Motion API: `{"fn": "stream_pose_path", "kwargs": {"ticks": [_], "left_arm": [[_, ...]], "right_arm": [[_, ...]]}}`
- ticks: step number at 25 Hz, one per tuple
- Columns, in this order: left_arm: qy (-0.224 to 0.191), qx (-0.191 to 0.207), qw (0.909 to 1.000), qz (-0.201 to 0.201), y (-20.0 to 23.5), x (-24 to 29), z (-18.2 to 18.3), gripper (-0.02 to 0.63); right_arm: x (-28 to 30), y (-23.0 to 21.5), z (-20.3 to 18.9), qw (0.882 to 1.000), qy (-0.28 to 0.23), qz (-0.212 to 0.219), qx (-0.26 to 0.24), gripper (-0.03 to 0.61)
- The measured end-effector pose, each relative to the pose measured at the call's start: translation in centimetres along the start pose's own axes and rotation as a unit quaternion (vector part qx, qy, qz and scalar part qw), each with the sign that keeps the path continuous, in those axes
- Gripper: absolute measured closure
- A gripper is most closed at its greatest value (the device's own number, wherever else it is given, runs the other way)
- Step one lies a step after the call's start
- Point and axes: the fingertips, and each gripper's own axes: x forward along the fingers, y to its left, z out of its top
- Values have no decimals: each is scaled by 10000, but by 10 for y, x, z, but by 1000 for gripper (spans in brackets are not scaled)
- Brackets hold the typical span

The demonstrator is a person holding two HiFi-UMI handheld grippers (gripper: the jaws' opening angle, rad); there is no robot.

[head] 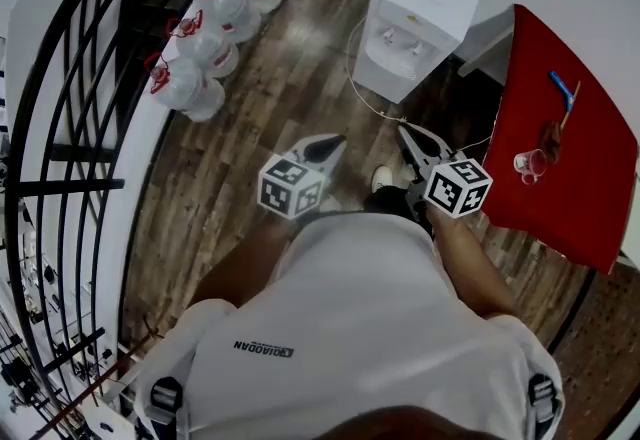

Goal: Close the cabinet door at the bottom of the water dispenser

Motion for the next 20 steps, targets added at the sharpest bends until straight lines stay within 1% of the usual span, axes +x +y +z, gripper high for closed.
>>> {"fn": "stream_pose_path", "kwargs": {"ticks": [2,4,8,11,15,20], "left_arm": [[-195,68,9998,-21,-9,-4,10,617],[-353,146,9993,-15,-15,-5,18,617],[-589,233,9980,58,-32,-10,32,617],[-639,287,9974,160,-54,-13,31,617],[-780,495,9956,187,-90,-5,32,617],[-1020,578,9929,206,-135,-1,30,617]], "right_arm": [[-16,16,12,9993,-272,235,53,555],[-25,24,14,9982,-399,448,54,555],[-44,33,23,9955,-619,692,-185,555],[-73,36,26,9941,-787,659,-353,555],[-122,27,28,9925,-946,485,-600,555],[-174,20,15,9918,-951,479,-708,555]]}}
